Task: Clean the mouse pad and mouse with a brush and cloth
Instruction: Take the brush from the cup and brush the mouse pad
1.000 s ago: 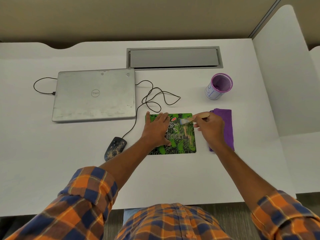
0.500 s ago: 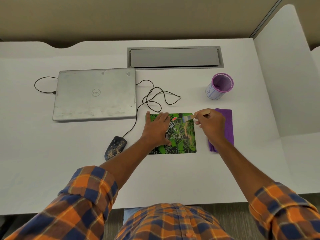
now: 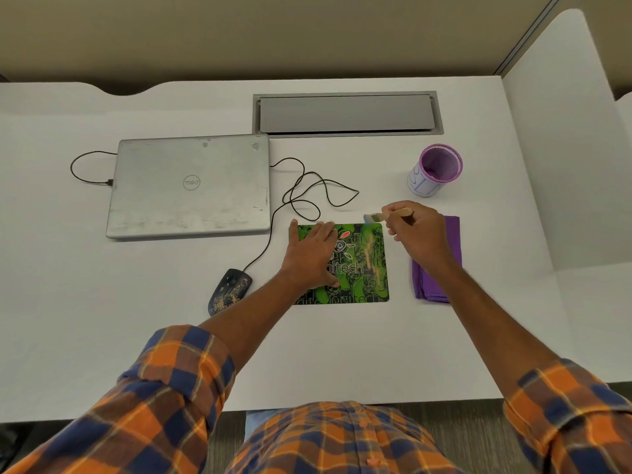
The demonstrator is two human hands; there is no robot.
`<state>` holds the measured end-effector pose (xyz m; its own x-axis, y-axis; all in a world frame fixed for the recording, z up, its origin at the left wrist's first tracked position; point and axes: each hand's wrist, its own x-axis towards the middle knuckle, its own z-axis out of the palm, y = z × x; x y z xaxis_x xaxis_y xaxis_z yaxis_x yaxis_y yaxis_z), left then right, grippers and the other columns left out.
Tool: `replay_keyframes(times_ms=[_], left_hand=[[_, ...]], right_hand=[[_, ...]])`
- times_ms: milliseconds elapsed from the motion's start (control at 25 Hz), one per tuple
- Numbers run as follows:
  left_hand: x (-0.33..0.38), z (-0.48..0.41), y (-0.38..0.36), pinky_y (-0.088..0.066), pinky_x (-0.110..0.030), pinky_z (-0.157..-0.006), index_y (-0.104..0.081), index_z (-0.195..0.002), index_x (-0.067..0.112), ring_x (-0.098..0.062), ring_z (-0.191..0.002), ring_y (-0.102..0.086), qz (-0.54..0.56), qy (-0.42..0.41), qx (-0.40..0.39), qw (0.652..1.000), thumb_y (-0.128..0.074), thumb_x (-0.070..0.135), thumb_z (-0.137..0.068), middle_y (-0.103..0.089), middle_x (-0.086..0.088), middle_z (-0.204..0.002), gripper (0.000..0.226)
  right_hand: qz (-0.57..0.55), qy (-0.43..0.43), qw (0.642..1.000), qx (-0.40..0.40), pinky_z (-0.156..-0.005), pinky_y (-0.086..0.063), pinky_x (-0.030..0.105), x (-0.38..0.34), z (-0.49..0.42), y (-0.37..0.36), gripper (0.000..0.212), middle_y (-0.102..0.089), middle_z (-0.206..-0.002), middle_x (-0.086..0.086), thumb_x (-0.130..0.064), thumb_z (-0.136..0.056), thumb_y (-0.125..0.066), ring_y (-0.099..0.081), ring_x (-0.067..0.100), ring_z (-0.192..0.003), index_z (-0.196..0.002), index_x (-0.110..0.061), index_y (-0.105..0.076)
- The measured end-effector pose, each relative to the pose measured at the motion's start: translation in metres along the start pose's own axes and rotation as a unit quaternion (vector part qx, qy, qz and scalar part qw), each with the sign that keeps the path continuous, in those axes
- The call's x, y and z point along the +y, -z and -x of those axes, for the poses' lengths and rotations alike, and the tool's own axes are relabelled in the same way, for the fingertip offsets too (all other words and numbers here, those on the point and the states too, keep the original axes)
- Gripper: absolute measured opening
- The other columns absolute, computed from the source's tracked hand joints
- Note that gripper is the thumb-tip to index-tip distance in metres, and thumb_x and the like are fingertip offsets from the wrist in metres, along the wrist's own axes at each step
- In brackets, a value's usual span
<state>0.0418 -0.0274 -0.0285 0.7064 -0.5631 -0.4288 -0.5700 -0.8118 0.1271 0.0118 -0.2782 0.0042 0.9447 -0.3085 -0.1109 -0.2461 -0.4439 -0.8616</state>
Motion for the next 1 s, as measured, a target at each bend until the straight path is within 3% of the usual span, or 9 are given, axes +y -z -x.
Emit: replay_keyframes(times_ms=[120,320,440,640,760,1000], left_hand=[[0.0,0.0,-0.001,-0.005,-0.074,-0.128,-0.02,-0.169,0.012,-0.023,-0.167,-0.013,-0.003,0.0,-0.004,1.0,-0.081,0.074,-0.075,-0.012,-0.005,-0.179,0.128],[-0.002,-0.001,-0.002,-0.006,-0.074,-0.127,-0.02,-0.169,0.012,-0.023,-0.166,-0.014,-0.005,0.0,0.001,1.0,-0.081,0.075,-0.075,-0.013,-0.005,-0.179,0.128],[-0.001,-0.001,-0.002,-0.004,-0.074,-0.128,-0.02,-0.169,0.013,-0.023,-0.166,-0.014,0.0,0.001,0.0,1.0,-0.082,0.074,-0.075,-0.013,-0.005,-0.179,0.128],[-0.001,-0.001,-0.001,-0.003,-0.074,-0.128,-0.02,-0.169,0.013,-0.023,-0.167,-0.012,0.002,0.003,-0.002,1.0,-0.082,0.073,-0.075,-0.012,-0.005,-0.179,0.128],[0.0,0.0,0.0,-0.003,-0.074,-0.128,-0.019,-0.169,0.013,-0.023,-0.167,-0.012,0.001,0.003,-0.006,1.0,-0.082,0.073,-0.075,-0.012,-0.005,-0.18,0.128],[0.0,-0.001,0.0,-0.003,-0.074,-0.128,-0.019,-0.17,0.013,-0.023,-0.167,-0.012,-0.001,0.005,-0.007,1.0,-0.082,0.074,-0.075,-0.012,-0.005,-0.18,0.129]], right_hand=[[0.146,0.157,0.976,-0.046,-0.073,-0.06,0.038,0.006,-0.002,0.002,0.018,-0.081,-0.095,0.008,-0.014,-0.099,-0.079,-0.073,0.022,-0.082,-0.116,-0.011,-0.084],[0.278,0.26,0.916,-0.128,-0.06,-0.056,0.039,0.021,0.02,0.006,0.025,-0.072,-0.088,0.011,-0.002,-0.095,-0.079,-0.068,0.032,-0.076,-0.12,-0.005,-0.08],[0.285,0.269,0.91,-0.139,-0.06,-0.056,0.038,0.028,0.038,0.01,0.025,-0.074,-0.091,0.01,-0.006,-0.095,-0.081,-0.069,0.03,-0.077,-0.12,-0.004,-0.08],[0.241,0.251,0.93,-0.115,-0.067,-0.058,0.035,0.017,0.038,0.015,0.023,-0.077,-0.095,0.01,-0.003,-0.096,-0.079,-0.07,0.025,-0.081,-0.119,-0.005,-0.081],[0.242,0.243,0.934,-0.1,-0.071,-0.061,0.041,0.006,0.025,0.007,0.023,-0.077,-0.099,0.015,0.0,-0.098,-0.076,-0.071,0.031,-0.086,-0.121,-0.001,-0.08],[0.276,0.236,0.921,-0.144,-0.066,-0.062,0.044,0.003,0.043,-0.004,0.023,-0.075,-0.097,0.012,0.003,-0.093,-0.075,-0.069,0.031,-0.086,-0.115,-0.005,-0.079]])
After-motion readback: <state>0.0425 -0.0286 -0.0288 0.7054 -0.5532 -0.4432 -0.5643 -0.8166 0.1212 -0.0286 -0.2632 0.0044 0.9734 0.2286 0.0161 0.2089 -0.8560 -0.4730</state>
